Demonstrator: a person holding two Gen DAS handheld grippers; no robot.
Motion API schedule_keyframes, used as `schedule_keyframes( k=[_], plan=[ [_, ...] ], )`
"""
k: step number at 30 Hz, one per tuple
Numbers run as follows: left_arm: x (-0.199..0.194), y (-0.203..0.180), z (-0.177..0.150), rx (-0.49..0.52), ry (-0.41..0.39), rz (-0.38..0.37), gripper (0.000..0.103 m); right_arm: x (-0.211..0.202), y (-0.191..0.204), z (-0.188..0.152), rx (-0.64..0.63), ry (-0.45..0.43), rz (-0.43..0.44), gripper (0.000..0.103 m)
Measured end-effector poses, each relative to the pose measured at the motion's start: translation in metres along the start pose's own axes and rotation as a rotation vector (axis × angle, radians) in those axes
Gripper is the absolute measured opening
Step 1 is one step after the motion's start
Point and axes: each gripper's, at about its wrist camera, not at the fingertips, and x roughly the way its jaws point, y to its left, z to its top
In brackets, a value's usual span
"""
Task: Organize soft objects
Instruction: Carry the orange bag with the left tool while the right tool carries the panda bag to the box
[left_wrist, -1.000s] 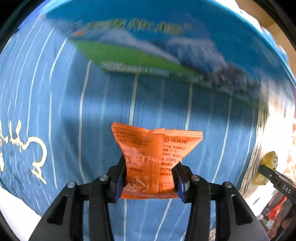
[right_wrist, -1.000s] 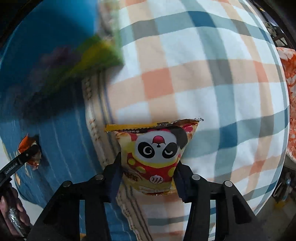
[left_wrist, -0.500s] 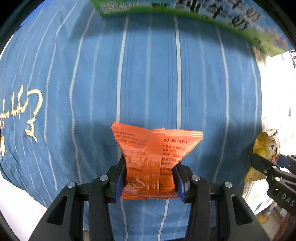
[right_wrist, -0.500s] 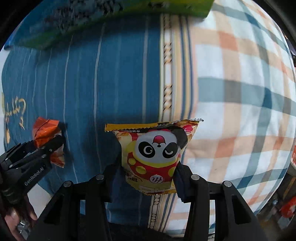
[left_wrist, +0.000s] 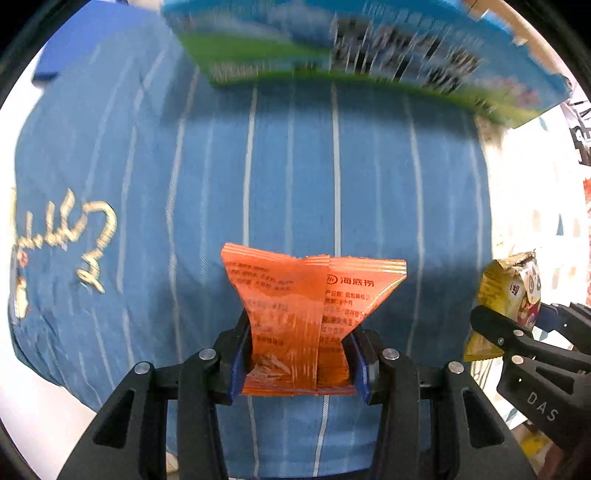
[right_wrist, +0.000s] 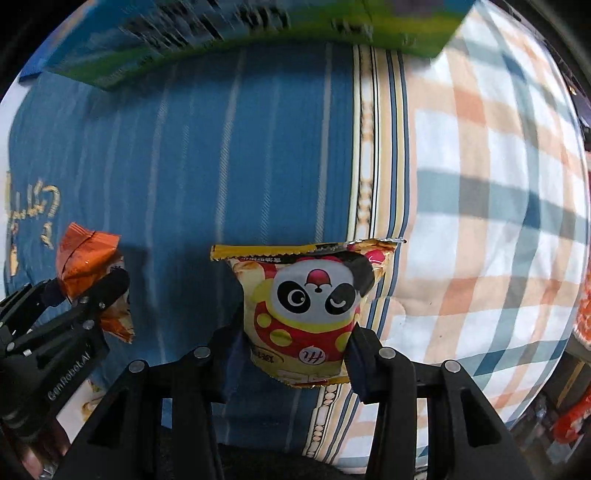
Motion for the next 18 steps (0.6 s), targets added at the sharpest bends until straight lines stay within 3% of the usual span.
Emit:
schedule_keyframes(
  k=[5, 10, 18],
  plan=[
    [-0.049, 0.0, 0.004, 0.005, -0.111, 0.002, 0.042, -0.049, 0.017, 0.0, -0.042, -0.11, 0.011, 0.048],
    [-0.098, 0.006, 0.017, -0.02, -0.211, 0.005, 0.042, -0.1, 0.033, -0.002, -0.066, -0.227, -0.032, 0.048],
    [-0.153, 0.019, 0.032, -0.061, -0.309, -0.029, 0.042, -0.174, 0.019, 0.002, -0.007, -0.348, -0.001, 0.048]
  ],
)
